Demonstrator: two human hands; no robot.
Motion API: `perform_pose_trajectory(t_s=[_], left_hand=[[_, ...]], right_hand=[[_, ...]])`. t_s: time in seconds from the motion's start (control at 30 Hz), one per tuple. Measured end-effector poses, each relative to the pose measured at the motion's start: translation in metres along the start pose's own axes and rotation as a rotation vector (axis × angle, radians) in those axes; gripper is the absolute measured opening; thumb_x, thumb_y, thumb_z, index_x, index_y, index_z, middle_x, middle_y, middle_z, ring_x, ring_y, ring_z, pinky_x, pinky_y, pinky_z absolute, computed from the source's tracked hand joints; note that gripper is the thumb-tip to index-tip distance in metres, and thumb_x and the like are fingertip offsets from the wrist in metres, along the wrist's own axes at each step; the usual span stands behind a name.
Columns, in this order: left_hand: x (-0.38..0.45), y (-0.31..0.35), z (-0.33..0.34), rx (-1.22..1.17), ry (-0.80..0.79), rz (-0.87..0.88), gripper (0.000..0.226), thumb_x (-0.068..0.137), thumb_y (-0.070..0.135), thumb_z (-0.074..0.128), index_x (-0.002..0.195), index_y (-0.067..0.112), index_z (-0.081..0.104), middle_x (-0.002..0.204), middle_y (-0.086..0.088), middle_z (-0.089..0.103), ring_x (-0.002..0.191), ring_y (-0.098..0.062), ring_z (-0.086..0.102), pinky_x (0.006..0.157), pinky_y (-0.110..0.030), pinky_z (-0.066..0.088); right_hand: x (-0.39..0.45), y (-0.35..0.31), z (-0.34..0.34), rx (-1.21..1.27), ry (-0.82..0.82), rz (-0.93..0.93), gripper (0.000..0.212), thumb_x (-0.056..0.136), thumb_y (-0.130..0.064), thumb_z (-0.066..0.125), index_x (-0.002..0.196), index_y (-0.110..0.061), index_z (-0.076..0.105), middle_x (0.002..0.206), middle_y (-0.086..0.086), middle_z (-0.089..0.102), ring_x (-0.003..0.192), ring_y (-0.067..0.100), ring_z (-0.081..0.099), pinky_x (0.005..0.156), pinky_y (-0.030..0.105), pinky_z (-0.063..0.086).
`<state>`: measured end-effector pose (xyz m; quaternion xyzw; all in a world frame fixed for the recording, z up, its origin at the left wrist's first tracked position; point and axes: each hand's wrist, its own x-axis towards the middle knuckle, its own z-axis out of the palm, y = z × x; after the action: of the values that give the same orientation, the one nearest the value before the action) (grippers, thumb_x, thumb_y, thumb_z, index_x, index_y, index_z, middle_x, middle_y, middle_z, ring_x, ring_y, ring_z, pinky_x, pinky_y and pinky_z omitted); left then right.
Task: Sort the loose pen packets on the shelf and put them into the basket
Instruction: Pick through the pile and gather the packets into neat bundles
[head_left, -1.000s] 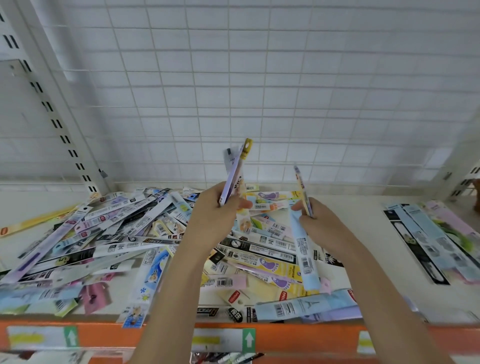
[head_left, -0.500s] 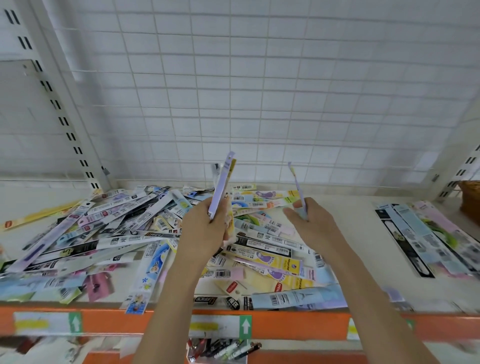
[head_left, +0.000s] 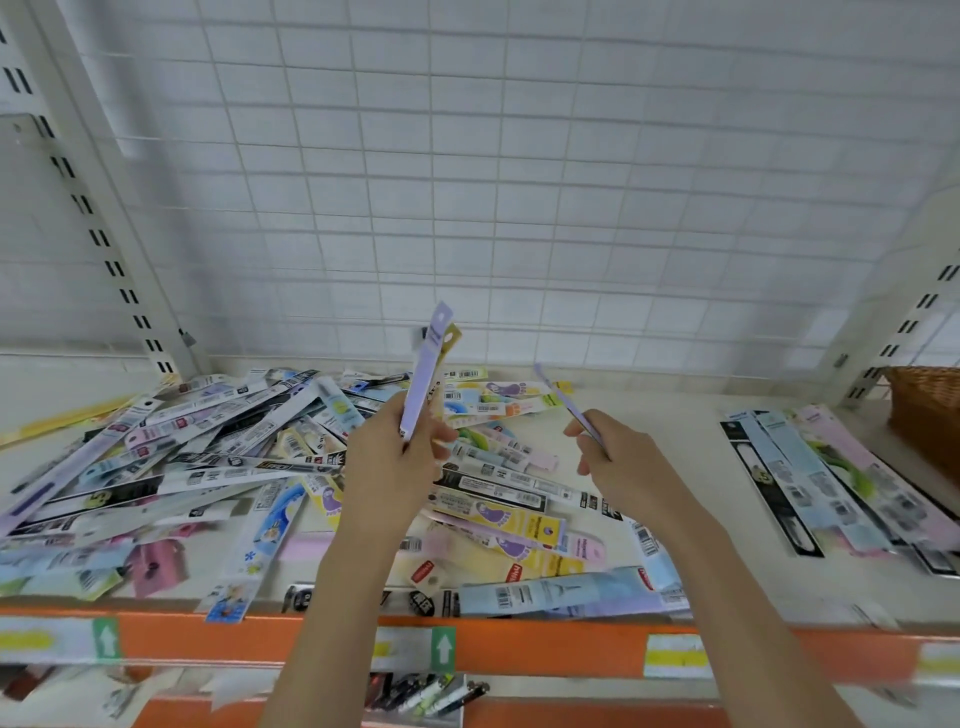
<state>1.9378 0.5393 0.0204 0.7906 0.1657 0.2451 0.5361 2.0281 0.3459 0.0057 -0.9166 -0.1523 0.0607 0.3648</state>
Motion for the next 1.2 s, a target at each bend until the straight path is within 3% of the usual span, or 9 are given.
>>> perform_pose_trajectory(t_s=[0.13, 0.27, 0.4, 0.53, 0.63, 0.73, 0.93, 1.1, 1.2], left_hand=[[-0.004, 0.004, 0.014, 0.005, 0.027, -0.042, 0.027, 0.096, 0.027, 0.046, 0.072, 0.022, 0.058, 0.048, 0.003, 0.063, 0.032, -0.005, 0.052, 0.039, -0.013, 0.043], [-0.006, 0.006, 0.023, 0.098, 0.099, -0.055, 0.028, 0.096, 0.027, 0.049, 0.080, 0.009, 0.064, 0.057, 0.006, 0.065, 0.029, -0.005, 0.050, 0.034, -0.010, 0.037], [-0.010, 0.005, 0.027, 0.238, 0.211, 0.010, 0.026, 0.090, 0.026, 0.061, 0.074, 0.006, 0.067, 0.063, -0.013, 0.070, 0.054, -0.025, 0.066, 0.056, -0.039, 0.054], [-0.019, 0.007, 0.028, 0.326, 0.215, 0.030, 0.027, 0.089, 0.008, 0.054, 0.063, 0.013, 0.056, 0.058, -0.025, 0.060, 0.046, -0.031, 0.047, 0.049, -0.037, 0.039], [-0.033, 0.014, 0.027, 0.124, 0.192, -0.106, 0.030, 0.094, 0.015, 0.045, 0.071, 0.022, 0.064, 0.061, -0.022, 0.048, 0.054, -0.026, 0.039, 0.055, -0.033, 0.034], [-0.037, 0.009, 0.025, 0.051, 0.176, -0.176, 0.030, 0.097, 0.019, 0.041, 0.079, 0.013, 0.065, 0.063, -0.002, 0.044, 0.054, -0.011, 0.037, 0.053, -0.026, 0.031], [-0.024, -0.003, 0.018, 0.148, 0.124, -0.101, 0.009, 0.093, 0.010, 0.051, 0.093, 0.009, 0.059, 0.072, -0.009, 0.064, 0.046, 0.000, 0.057, 0.049, -0.008, 0.040], [-0.010, -0.010, 0.016, 0.159, 0.060, -0.116, 0.035, 0.092, 0.007, 0.053, 0.124, 0.017, 0.045, 0.091, -0.006, 0.064, 0.070, -0.018, 0.070, 0.065, -0.033, 0.055], [-0.006, -0.013, 0.015, 0.320, 0.012, -0.148, 0.014, 0.096, 0.013, 0.044, 0.087, 0.006, 0.053, 0.069, -0.009, 0.057, 0.060, -0.025, 0.062, 0.054, -0.029, 0.045]], right_hand=[[0.000, 0.013, -0.005, -0.007, -0.059, -0.015, 0.020, 0.100, -0.016, 0.036, 0.105, -0.023, 0.054, 0.083, 0.008, 0.063, 0.052, 0.013, 0.047, 0.047, 0.022, 0.045], [0.003, 0.022, -0.007, -0.031, -0.081, -0.058, 0.018, 0.100, -0.016, 0.037, 0.103, -0.024, 0.053, 0.085, 0.010, 0.065, 0.048, 0.012, 0.046, 0.049, 0.023, 0.043], [0.006, 0.028, -0.010, -0.040, -0.110, -0.114, 0.017, 0.099, -0.018, 0.040, 0.107, -0.019, 0.055, 0.076, -0.004, 0.060, 0.049, 0.014, 0.046, 0.051, 0.026, 0.042], [0.004, 0.027, -0.004, -0.044, -0.189, -0.155, 0.022, 0.088, -0.035, 0.061, 0.101, -0.018, 0.056, 0.075, 0.006, 0.059, 0.052, 0.016, 0.046, 0.054, 0.028, 0.039], [0.004, 0.025, 0.005, -0.242, -0.250, -0.208, 0.032, 0.084, -0.043, 0.065, 0.101, -0.017, 0.058, 0.074, -0.002, 0.051, 0.062, 0.014, 0.047, 0.055, 0.028, 0.033], [0.007, 0.022, 0.010, -0.336, -0.245, -0.237, 0.017, 0.089, -0.035, 0.059, 0.094, -0.020, 0.056, 0.081, -0.001, 0.053, 0.075, 0.020, 0.053, 0.060, 0.030, 0.037], [0.012, 0.022, 0.002, -0.460, -0.140, -0.222, 0.014, 0.096, -0.029, 0.045, 0.085, -0.022, 0.050, 0.072, -0.003, 0.048, 0.072, 0.022, 0.052, 0.060, 0.028, 0.037], [0.014, 0.026, -0.013, -0.407, 0.001, -0.155, 0.018, 0.096, -0.028, 0.045, 0.079, -0.021, 0.045, 0.070, 0.000, 0.050, 0.069, 0.025, 0.052, 0.052, 0.028, 0.032], [0.017, 0.029, -0.018, -0.236, 0.038, -0.121, 0.014, 0.093, -0.022, 0.047, 0.081, -0.015, 0.051, 0.073, 0.006, 0.063, 0.070, 0.029, 0.062, 0.058, 0.037, 0.048]])
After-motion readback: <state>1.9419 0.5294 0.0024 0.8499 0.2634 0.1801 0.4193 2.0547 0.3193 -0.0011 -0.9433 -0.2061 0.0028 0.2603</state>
